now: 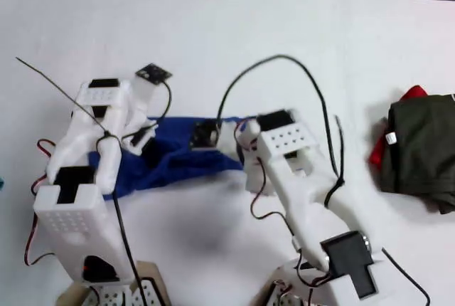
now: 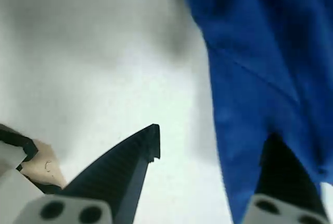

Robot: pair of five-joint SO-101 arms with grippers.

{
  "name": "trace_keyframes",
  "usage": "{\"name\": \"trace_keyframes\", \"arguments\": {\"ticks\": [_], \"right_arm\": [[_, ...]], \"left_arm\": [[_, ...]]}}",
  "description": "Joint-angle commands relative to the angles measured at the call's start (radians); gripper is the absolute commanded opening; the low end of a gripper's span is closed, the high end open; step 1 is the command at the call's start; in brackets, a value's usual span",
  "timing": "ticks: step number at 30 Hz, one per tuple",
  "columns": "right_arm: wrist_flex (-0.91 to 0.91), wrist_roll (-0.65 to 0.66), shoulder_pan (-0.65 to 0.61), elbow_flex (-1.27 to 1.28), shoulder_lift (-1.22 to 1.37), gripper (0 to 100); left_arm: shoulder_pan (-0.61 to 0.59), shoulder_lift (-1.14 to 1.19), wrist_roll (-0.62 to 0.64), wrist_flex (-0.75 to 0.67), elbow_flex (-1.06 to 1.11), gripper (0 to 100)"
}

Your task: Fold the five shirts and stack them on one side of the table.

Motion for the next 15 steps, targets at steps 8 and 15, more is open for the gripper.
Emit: {"name": "trace_keyframes", "arguments": {"ticks": [8, 15], "right_arm": [[-0.191, 0.014, -0.005, 0.115, -0.021, 31.9], [-0.374, 0.012, 0.07, -0.017, 0.173, 31.9]], "left_arm": [[0.003, 0.02, -0.009, 0.014, 0.001, 29], [0.003, 0.02, -0.009, 0.014, 0.001, 29]]}}
